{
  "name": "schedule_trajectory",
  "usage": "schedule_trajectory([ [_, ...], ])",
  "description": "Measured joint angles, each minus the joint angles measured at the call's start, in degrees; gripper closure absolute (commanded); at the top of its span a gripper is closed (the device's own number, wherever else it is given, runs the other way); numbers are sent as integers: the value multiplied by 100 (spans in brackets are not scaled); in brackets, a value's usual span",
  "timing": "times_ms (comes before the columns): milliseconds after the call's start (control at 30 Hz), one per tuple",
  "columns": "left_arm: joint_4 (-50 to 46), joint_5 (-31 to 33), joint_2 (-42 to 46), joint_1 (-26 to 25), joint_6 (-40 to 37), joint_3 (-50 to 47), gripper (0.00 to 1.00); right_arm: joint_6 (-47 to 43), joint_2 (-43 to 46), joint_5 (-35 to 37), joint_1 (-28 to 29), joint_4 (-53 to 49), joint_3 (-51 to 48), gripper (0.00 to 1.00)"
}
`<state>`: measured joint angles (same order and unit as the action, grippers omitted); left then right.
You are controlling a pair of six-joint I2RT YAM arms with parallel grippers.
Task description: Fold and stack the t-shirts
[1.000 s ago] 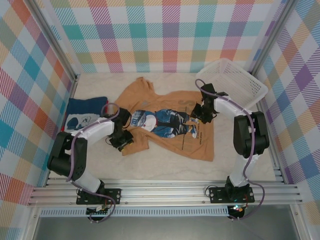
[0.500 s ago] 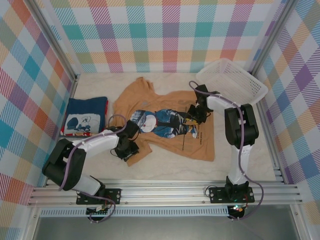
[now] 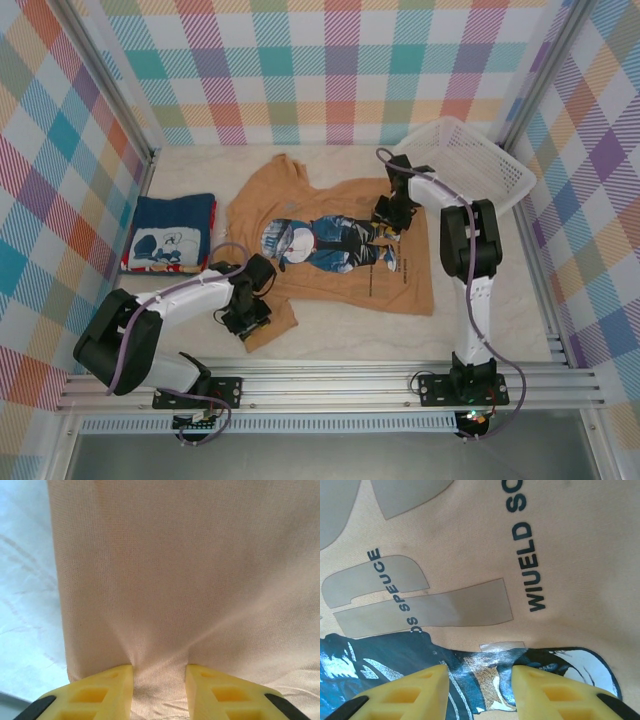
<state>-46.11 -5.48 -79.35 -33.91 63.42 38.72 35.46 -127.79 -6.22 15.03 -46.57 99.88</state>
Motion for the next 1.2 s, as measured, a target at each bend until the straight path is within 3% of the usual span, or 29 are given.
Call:
schedule_trajectory([
  [667,-334,-162,-17,-116,4,83,67,-13,-730,13,-136,-496,1274,58],
  [767,-470,-203,31,-138,2,260,63,-15,-726,-15,-144,-468,1255,57],
  [1000,-1047,-87,-173,225,-348,2345,54,-20,-201,0,-151,-105,516,56],
  [1200,-1021,0,-1853,1115,-955,4889,62,-13,584,-57,-151,278,-197,57],
])
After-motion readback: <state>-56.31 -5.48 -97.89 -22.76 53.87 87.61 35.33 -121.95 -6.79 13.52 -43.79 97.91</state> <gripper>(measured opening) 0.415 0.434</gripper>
